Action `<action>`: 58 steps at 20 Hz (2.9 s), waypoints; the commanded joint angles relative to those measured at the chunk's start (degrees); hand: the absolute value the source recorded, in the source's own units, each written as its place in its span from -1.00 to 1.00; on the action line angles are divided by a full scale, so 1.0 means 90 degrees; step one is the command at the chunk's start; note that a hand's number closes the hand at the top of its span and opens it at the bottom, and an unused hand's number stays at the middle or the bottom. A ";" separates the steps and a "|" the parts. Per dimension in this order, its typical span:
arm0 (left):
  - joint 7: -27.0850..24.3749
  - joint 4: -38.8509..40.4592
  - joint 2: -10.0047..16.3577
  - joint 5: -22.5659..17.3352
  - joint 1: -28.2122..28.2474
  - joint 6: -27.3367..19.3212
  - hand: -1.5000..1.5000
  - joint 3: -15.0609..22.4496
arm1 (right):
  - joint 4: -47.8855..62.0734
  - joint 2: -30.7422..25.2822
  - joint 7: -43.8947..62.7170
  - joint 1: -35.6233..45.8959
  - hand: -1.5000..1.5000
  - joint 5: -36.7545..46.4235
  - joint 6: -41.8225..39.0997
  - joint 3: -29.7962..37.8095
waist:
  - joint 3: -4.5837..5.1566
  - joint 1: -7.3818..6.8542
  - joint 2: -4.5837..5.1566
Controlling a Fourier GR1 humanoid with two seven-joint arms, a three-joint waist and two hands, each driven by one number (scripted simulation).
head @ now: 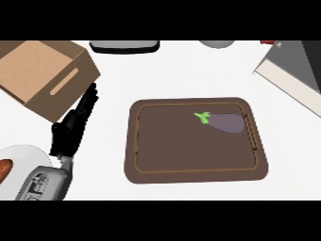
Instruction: Pick the cupcake from the tray and place it in the tiered shelf
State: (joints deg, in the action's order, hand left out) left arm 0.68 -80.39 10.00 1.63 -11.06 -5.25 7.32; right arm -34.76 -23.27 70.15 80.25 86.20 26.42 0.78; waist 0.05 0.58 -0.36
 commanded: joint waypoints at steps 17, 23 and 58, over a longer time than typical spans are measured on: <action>0.0248 -0.0434 0.0040 -0.0020 0.0066 0.0267 0.00 -0.0140 | 0.0293 -0.0966 -0.0746 -0.0907 1.00 0.0736 -0.0341 0.0601 | -0.0005 -0.0139 0.0054; -0.0117 -0.0013 -0.0198 0.0174 -0.0024 0.0185 0.00 -0.0016 | 0.0506 -0.1164 -0.0553 -0.1149 1.00 0.0816 0.0771 0.1023 | -0.0007 -0.0182 0.0105; 0.0124 -0.0381 -0.0141 0.0265 0.0238 0.0388 0.00 -0.0231 | -0.0983 -0.1354 -0.1192 -0.2093 -1.00 -0.0092 0.1889 0.2736 | -0.0006 -0.0119 0.0040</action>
State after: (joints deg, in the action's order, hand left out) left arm 1.09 -82.94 8.02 4.66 -9.16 -2.93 5.92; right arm -42.30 -34.80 59.82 59.71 88.94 43.78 24.42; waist 0.00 -0.20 -0.05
